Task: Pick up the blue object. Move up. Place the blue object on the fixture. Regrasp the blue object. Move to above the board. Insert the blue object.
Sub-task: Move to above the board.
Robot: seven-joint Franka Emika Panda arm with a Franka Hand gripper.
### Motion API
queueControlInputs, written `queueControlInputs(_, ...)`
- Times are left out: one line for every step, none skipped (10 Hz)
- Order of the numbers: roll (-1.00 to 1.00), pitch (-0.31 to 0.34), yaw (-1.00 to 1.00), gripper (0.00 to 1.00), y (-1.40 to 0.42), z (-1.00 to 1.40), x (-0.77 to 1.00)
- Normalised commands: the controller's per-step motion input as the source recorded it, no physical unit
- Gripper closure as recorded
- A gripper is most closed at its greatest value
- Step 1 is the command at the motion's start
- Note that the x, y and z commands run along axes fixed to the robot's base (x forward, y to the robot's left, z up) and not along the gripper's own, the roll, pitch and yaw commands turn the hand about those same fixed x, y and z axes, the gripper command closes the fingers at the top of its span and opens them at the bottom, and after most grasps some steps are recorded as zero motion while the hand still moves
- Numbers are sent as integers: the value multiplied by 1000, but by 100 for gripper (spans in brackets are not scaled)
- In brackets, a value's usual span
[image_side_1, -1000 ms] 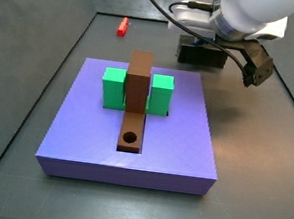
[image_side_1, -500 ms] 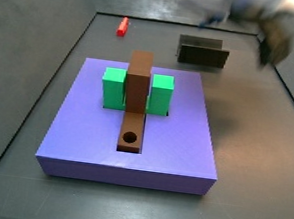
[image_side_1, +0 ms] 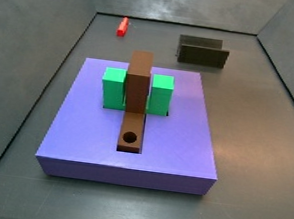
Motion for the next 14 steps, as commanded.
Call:
queueControlInputs(7, 53, -20, 100, -12, 552, 13)
queueControlInputs(1, 80, -15, 100, -18, 251, 37)
queueControlInputs(-1000, -11, -59, 100, -1400, 296, -918)
queueControlInputs(-1000, -19, -51, 100, -1400, 266, -932)
queueControlInputs(-1000, -42, -42, 100, -1400, 262, -1026)
queueControlInputs(-1000, -43, -40, 100, -1400, 243, -1035)
queueControlInputs(-1000, -43, -39, 100, -1400, 234, -1032)
queueControlInputs(-1000, -41, -39, 100, -1400, 230, -1026)
queueControlInputs(-1000, -50, -36, 100, -526, 79, -432)
queueControlInputs(-1000, -49, -39, 100, -271, 24, -248)
queueControlInputs(-1000, -31, -44, 100, -92, 23, -111)
queueControlInputs(-979, -46, -46, 100, -67, 22, -97)
queueControlInputs(-664, -49, -22, 100, -12, -10, -72)
queueControlInputs(-524, -47, -25, 100, -3, 1, -63)
